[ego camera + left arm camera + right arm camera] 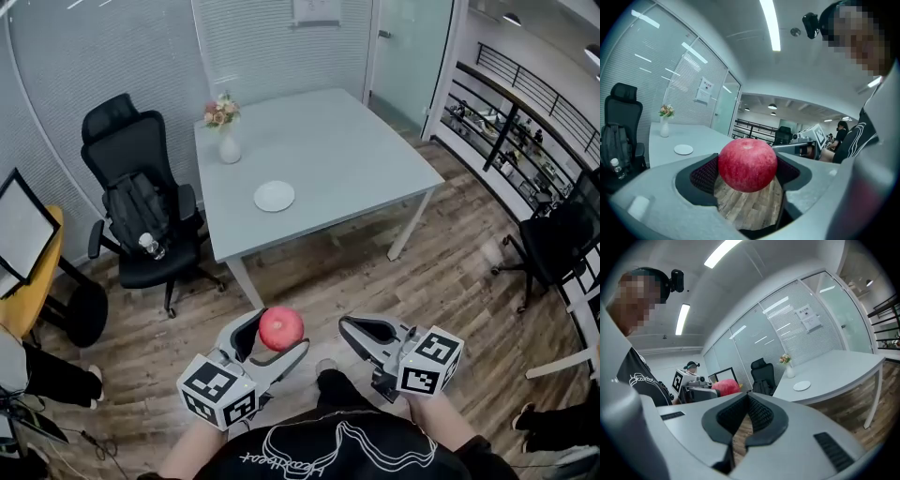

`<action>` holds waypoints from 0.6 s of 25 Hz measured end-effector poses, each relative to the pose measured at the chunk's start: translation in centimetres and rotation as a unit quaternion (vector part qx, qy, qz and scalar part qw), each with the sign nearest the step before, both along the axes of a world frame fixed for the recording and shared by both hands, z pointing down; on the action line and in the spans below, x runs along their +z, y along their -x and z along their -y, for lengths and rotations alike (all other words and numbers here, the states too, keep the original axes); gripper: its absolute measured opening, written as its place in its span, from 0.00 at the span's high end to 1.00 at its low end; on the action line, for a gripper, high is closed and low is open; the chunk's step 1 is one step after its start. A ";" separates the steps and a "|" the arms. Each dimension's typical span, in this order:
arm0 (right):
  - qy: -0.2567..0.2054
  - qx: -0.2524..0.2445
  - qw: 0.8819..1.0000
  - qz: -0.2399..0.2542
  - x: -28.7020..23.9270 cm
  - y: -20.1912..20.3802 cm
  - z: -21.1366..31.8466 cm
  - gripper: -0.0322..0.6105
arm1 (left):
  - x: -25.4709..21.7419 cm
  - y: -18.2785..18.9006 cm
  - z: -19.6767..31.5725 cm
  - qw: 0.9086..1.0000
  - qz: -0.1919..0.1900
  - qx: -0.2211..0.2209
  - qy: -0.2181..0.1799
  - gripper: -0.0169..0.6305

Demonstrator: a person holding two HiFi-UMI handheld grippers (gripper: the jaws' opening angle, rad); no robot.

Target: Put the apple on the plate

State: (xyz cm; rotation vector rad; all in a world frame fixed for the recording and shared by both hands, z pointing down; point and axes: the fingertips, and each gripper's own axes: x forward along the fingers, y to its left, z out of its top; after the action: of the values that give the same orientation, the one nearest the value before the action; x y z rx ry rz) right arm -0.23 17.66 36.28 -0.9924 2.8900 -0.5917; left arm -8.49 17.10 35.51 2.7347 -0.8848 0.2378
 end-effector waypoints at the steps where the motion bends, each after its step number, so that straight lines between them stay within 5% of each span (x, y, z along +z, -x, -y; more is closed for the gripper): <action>1: 0.000 -0.005 1.000 -0.002 0.1 -0.1 1.0 0.94 | 0.2 -0.1 0.8 1.000 0.001 -0.004 0.000 0.41; 15: 0.001 -0.077 0.997 0.001 -1.2 -2.2 19.7 0.94 | -0.5 -2.9 18.9 0.997 0.003 -0.072 0.004 0.41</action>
State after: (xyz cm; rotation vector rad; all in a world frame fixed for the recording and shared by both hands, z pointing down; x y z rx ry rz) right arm 1.99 -2.03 35.11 -0.7750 2.9838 -0.6013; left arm -5.59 -1.80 35.01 2.6495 -1.0754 0.2205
